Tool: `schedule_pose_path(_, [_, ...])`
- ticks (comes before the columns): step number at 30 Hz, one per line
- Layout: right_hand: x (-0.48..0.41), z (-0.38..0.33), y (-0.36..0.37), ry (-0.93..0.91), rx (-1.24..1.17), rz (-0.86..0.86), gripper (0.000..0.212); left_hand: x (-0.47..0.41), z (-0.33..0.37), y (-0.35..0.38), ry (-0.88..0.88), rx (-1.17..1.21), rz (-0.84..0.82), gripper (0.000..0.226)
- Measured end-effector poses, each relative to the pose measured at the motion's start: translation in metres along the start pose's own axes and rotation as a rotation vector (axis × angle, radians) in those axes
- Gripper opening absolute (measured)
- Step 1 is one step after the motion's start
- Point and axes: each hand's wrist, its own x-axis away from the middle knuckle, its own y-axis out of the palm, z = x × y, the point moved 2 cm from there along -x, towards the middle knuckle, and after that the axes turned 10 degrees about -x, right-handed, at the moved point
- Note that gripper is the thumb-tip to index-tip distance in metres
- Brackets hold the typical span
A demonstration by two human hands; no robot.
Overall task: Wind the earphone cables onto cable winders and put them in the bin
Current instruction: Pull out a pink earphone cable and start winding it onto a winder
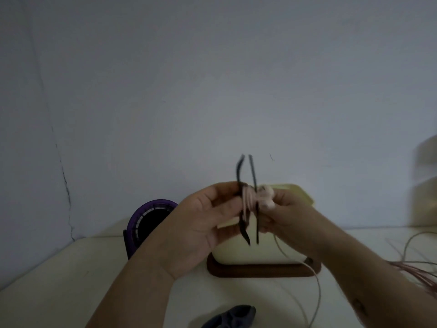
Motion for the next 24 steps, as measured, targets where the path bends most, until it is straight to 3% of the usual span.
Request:
schedule_pose_path(3, [-0.001,0.001,0.014,-0.009,0.209,0.104,0.033,-0.007,-0.004,-0.005,0.024,0.221,0.197,0.039])
schedule_pose_path(10, [0.009,-0.019,0.035,-0.062,0.759,0.014,0.027,-0.012,-0.013,-0.022,0.047,0.334,0.418,0.037])
schedule_pose_path(13, [0.012,-0.032,0.036,-0.073,0.842,-0.003,0.026,-0.012,-0.015,-0.026,0.082,0.234,0.464,0.036])
schedule_pose_path(19, [0.016,-0.055,0.025,-0.179,0.884,0.127,0.020,-0.009,-0.013,-0.017,0.087,-0.233,0.396,0.017])
schedule_pose_path(24, [0.017,-0.065,0.009,-0.273,0.852,0.253,0.014,-0.005,-0.014,-0.010,0.021,-0.422,0.232,0.020])
